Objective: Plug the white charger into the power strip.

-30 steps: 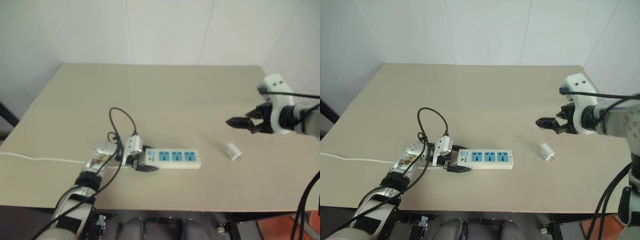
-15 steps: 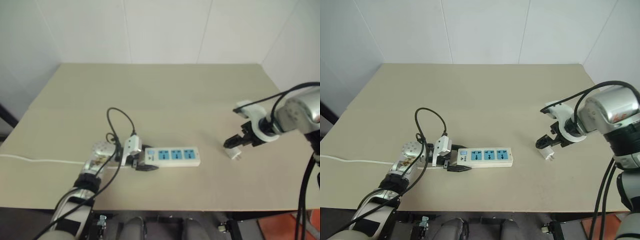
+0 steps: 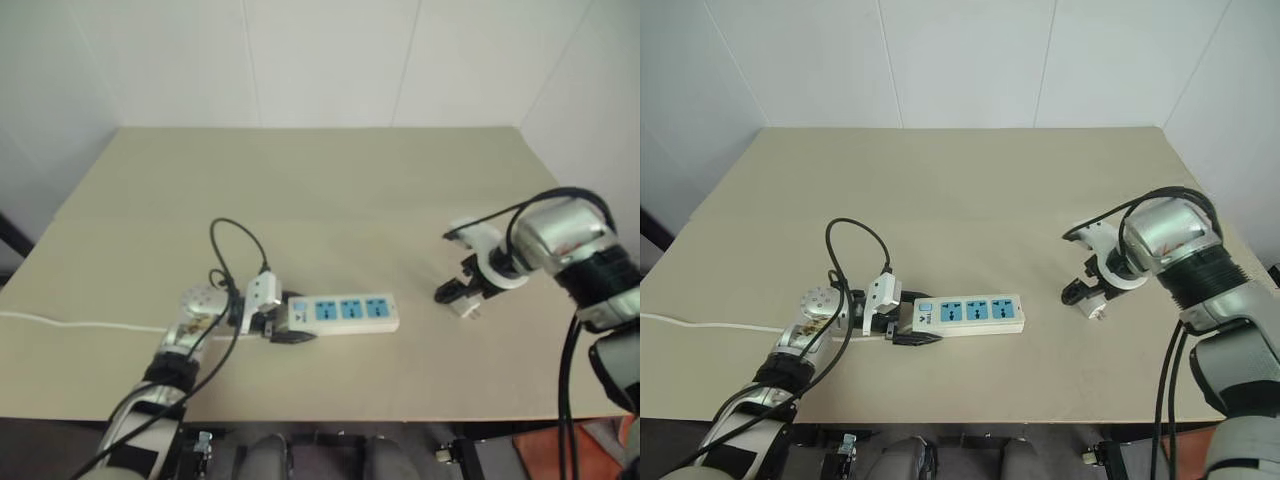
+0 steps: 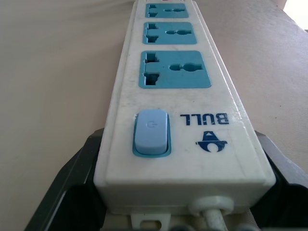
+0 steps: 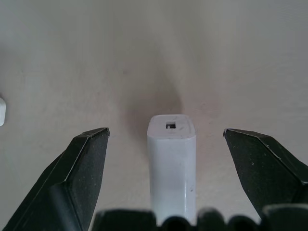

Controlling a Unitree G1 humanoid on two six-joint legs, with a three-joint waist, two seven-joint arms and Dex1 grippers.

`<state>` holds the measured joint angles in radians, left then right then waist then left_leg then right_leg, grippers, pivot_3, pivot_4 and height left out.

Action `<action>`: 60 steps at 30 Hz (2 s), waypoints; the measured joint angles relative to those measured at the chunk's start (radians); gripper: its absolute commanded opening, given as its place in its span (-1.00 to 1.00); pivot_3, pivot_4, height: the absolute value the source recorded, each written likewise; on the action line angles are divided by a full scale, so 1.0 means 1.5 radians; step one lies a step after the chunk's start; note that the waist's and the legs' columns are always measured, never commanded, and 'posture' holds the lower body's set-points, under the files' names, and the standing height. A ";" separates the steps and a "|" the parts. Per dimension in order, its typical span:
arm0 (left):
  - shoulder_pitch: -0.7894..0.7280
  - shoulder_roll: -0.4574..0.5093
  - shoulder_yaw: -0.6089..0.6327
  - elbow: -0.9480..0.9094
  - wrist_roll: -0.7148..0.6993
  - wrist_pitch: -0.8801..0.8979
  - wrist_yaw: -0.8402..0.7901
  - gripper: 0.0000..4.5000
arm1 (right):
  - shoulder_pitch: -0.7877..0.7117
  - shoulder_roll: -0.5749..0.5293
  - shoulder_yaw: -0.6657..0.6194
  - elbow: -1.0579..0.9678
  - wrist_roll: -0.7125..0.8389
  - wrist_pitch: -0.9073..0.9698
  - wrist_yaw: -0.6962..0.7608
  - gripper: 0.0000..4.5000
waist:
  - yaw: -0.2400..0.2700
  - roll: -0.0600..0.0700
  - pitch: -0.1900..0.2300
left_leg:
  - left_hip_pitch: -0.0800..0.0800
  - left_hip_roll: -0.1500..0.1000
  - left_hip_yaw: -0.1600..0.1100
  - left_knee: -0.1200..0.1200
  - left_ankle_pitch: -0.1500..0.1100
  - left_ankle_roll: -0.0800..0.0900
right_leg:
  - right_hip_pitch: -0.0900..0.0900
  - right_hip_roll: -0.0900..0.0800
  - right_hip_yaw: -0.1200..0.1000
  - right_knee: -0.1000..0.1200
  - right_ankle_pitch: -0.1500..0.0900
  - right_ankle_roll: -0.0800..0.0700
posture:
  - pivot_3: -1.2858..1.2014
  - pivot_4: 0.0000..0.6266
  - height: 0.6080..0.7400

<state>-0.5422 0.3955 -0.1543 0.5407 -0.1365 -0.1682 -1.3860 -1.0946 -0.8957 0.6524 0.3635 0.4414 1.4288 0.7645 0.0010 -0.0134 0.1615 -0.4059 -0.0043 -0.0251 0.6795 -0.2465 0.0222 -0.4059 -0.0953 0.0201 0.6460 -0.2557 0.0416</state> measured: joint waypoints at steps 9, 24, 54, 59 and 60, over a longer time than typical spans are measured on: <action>0.020 0.010 0.000 -0.026 -0.006 0.014 0.005 0.48 | -0.001 0.023 0.028 0.040 -0.079 -0.046 0.075 0.84 | -0.007 0.000 0.000 | 0.001 0.000 0.000 0.000 0.000 0.000 | 0.001 0.000 0.000 0.000 0.000 0.000 | 0.03 -0.52 1.00; 0.027 0.020 -0.001 -0.033 -0.009 0.022 0.014 0.48 | -0.005 0.063 0.033 0.044 -0.175 -0.064 0.129 -0.51 | -0.010 0.000 -0.002 | 0.002 0.001 0.000 0.000 0.000 0.000 | 0.001 0.001 0.000 0.001 0.000 0.000 | 0.03 -0.52 1.00; -0.008 0.027 -0.016 0.016 -0.013 -0.005 -0.007 0.48 | 0.390 0.433 -0.348 -0.279 -0.034 -0.717 0.107 -0.51 | -0.011 0.000 -0.002 | 0.003 0.001 -0.001 0.000 0.000 0.000 | 0.002 0.002 0.000 0.002 0.000 0.000 | 0.03 -0.52 1.00; -0.008 0.029 -0.016 0.017 -0.013 -0.005 -0.008 0.48 | 0.407 0.417 -0.307 -0.238 -0.058 -0.789 0.164 -0.51 | -0.012 0.000 -0.002 | 0.004 0.001 -0.001 0.000 0.000 0.000 | 0.002 0.002 0.000 0.002 0.000 0.000 | 0.03 -0.52 1.00; -0.008 0.030 -0.016 0.017 -0.013 -0.004 -0.009 0.48 | 0.407 0.417 -0.306 -0.230 -0.060 -0.797 0.172 -0.51 | -0.012 0.000 -0.002 | 0.004 0.001 -0.001 0.000 0.000 0.000 | 0.002 0.002 0.000 0.002 0.000 0.000 | 0.03 -0.52 1.00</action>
<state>-0.5543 0.4398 -0.1790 0.5665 -0.1559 -0.1749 -1.3989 -0.4848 -0.2699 0.1941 0.0178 0.3521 0.2332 1.0225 -0.0163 -0.0134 0.1580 -0.4001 -0.0027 -0.0267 0.6793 -0.2461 0.0215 -0.4027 -0.0921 0.0196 0.6488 -0.2555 0.0418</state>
